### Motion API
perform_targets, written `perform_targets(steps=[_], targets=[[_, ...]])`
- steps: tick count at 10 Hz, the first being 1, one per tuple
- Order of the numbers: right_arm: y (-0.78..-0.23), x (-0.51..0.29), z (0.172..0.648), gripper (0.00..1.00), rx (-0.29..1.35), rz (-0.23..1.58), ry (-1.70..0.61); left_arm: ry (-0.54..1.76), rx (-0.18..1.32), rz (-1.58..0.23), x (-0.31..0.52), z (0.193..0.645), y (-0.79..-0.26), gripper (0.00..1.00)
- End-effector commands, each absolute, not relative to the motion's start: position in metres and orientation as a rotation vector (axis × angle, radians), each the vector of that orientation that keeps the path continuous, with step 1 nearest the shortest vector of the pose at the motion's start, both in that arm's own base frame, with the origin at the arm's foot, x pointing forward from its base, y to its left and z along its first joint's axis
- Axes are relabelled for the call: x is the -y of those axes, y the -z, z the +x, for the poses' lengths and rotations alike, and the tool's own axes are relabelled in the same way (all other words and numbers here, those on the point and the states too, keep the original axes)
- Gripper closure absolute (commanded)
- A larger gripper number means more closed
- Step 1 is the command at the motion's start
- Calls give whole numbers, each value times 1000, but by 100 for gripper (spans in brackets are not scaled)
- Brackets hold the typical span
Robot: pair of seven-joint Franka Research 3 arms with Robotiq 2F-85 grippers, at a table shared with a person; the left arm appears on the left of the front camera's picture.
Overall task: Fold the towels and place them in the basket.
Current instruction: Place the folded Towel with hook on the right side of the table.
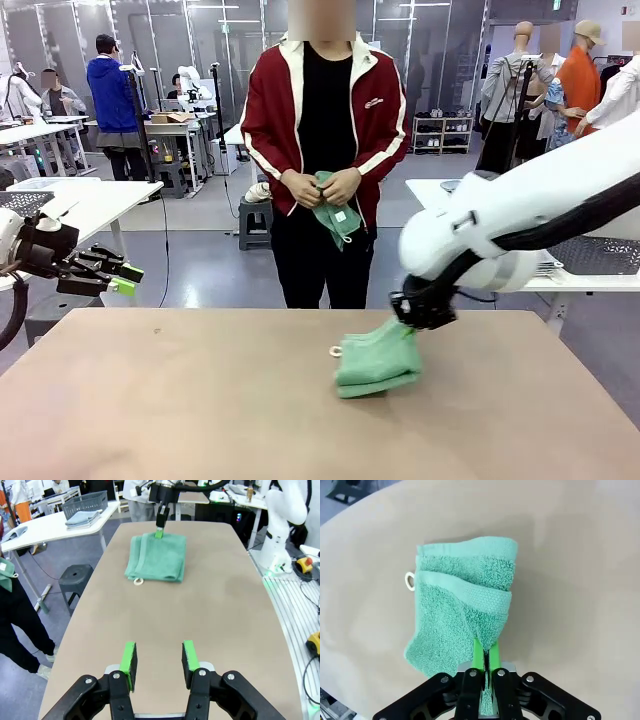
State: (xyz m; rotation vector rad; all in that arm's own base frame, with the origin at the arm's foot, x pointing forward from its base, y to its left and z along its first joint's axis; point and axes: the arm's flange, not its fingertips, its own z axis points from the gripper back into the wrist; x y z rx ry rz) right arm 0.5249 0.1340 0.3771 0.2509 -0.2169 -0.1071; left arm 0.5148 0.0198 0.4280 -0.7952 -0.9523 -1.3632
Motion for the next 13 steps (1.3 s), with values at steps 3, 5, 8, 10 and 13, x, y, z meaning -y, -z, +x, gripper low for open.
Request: perform_targets(steps=[3,5,8,10,13], targets=[[-385,-20,537,100,226,164,41,1358,963,-798,-19,513,-430,52],[-392,29,547,100,229,116,4,1358,963,-798,-19,513,-430,52],[-401,75,556,100,228,91,-16,1358,963,-798,-19,513,-430,52],[-407,90,557,100,205,86,-16,1358,963,-798,-19,513,-430,52],[-404,84,553,100,230,89,12,1358,963,-798,-19,513,-430,52]])
